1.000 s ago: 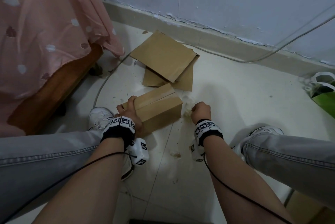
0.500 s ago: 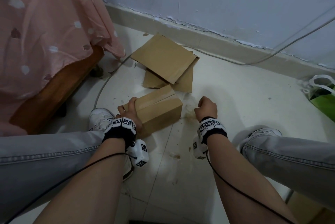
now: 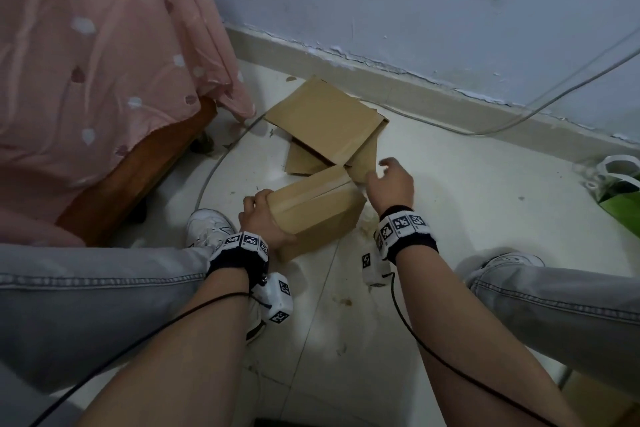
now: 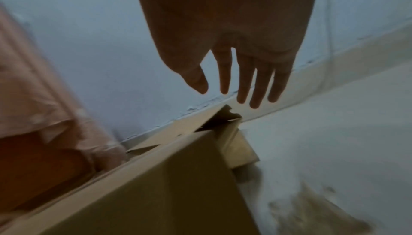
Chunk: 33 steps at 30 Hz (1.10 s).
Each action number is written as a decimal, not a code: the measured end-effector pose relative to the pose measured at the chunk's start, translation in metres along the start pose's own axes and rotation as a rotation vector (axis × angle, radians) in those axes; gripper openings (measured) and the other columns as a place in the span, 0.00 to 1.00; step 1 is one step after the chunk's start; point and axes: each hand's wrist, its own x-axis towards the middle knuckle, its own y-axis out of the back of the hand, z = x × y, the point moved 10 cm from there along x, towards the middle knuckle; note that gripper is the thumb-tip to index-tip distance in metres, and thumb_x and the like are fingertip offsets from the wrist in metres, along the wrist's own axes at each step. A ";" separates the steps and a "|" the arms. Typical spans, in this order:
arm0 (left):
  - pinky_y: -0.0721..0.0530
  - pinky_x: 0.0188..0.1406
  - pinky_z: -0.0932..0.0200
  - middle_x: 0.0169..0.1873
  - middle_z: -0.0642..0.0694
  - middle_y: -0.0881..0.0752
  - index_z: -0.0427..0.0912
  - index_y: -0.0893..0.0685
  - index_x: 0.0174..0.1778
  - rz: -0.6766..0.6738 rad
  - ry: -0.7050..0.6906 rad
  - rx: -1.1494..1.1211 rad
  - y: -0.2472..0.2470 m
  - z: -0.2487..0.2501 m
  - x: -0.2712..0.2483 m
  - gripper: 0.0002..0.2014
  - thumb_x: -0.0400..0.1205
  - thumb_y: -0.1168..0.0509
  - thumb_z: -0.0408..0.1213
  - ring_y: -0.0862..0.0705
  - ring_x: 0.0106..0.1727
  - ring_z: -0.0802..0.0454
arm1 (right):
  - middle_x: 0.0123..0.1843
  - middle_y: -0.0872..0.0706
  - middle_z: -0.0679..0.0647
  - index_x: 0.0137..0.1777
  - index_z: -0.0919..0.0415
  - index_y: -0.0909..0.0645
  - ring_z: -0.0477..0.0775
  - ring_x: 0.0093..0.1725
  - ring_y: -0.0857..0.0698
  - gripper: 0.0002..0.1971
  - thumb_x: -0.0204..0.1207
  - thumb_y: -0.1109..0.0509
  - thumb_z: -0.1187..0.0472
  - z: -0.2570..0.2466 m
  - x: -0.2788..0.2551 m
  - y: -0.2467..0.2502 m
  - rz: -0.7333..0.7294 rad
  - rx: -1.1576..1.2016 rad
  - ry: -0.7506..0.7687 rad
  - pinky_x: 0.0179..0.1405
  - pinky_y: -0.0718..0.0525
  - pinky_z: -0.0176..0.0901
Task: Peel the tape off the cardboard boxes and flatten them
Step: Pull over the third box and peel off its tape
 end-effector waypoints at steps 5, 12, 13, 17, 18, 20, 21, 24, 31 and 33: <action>0.22 0.64 0.48 0.65 0.47 0.35 0.50 0.37 0.71 0.043 -0.153 -0.095 0.017 0.034 -0.005 0.50 0.55 0.16 0.41 0.30 0.66 0.44 | 0.78 0.26 0.57 0.81 0.52 0.32 0.61 0.76 0.26 0.33 0.75 0.31 0.48 -0.073 -0.025 -0.050 -0.301 -0.060 0.238 0.77 0.27 0.55; 0.19 0.59 0.51 0.70 0.49 0.39 0.58 0.39 0.75 0.102 -0.276 -0.272 0.052 0.062 -0.014 0.51 0.58 0.19 0.37 0.26 0.64 0.45 | 0.83 0.37 0.59 0.82 0.34 0.38 0.70 0.82 0.38 0.39 0.70 0.33 0.29 -0.085 -0.044 -0.070 -0.480 -0.285 0.254 0.78 0.36 0.71; 0.19 0.60 0.51 0.70 0.49 0.38 0.58 0.40 0.76 0.110 -0.294 -0.303 0.056 0.066 -0.016 0.53 0.57 0.19 0.37 0.26 0.65 0.46 | 0.83 0.36 0.59 0.81 0.34 0.37 0.69 0.81 0.36 0.38 0.72 0.34 0.29 -0.085 -0.045 -0.068 -0.500 -0.246 0.248 0.79 0.35 0.68; 0.20 0.66 0.45 0.71 0.49 0.32 0.60 0.44 0.77 0.116 -0.299 -0.296 0.066 0.073 -0.022 0.59 0.49 0.22 0.49 0.26 0.68 0.46 | 0.83 0.31 0.53 0.82 0.41 0.32 0.59 0.81 0.31 0.31 0.80 0.37 0.35 -0.088 -0.050 -0.054 -0.556 -0.092 0.245 0.79 0.33 0.51; 0.22 0.68 0.43 0.73 0.50 0.32 0.60 0.44 0.78 0.124 -0.293 -0.254 0.068 0.075 -0.023 0.59 0.49 0.22 0.51 0.26 0.69 0.45 | 0.83 0.30 0.52 0.82 0.42 0.32 0.58 0.80 0.30 0.31 0.80 0.38 0.35 -0.089 -0.052 -0.050 -0.580 -0.063 0.229 0.77 0.32 0.50; 0.30 0.74 0.42 0.75 0.50 0.32 0.60 0.44 0.78 0.159 -0.295 -0.119 0.073 0.084 -0.025 0.59 0.52 0.20 0.50 0.29 0.73 0.45 | 0.82 0.29 0.52 0.82 0.42 0.33 0.59 0.77 0.26 0.35 0.78 0.39 0.30 -0.093 -0.058 -0.047 -0.644 -0.018 0.175 0.72 0.25 0.54; 0.35 0.76 0.42 0.75 0.49 0.32 0.59 0.44 0.78 0.174 -0.306 -0.054 0.075 0.090 -0.026 0.57 0.54 0.19 0.49 0.31 0.75 0.46 | 0.81 0.28 0.52 0.83 0.42 0.35 0.60 0.74 0.24 0.39 0.74 0.39 0.26 -0.095 -0.061 -0.048 -0.677 -0.015 0.156 0.69 0.20 0.56; 0.39 0.75 0.43 0.74 0.51 0.29 0.58 0.42 0.78 0.180 -0.352 0.057 0.073 0.103 -0.028 0.56 0.55 0.19 0.49 0.33 0.77 0.49 | 0.80 0.28 0.52 0.85 0.43 0.42 0.60 0.68 0.19 0.47 0.68 0.31 0.27 -0.101 -0.070 -0.052 -0.723 -0.060 0.157 0.63 0.15 0.59; 0.48 0.79 0.34 0.80 0.52 0.42 0.58 0.44 0.82 0.025 -0.149 0.247 0.042 0.041 -0.014 0.60 0.57 0.17 0.54 0.42 0.82 0.47 | 0.68 0.16 0.57 0.81 0.40 0.31 0.60 0.58 0.13 0.24 0.85 0.36 0.53 -0.040 -0.079 -0.079 -0.757 0.129 -0.034 0.58 0.12 0.60; 0.40 0.77 0.34 0.79 0.50 0.39 0.57 0.42 0.81 -0.018 -0.113 0.228 0.038 0.026 -0.012 0.59 0.56 0.17 0.56 0.41 0.80 0.44 | 0.66 0.15 0.55 0.79 0.41 0.28 0.59 0.57 0.12 0.22 0.85 0.34 0.51 -0.030 -0.079 -0.082 -0.787 0.210 -0.074 0.60 0.12 0.59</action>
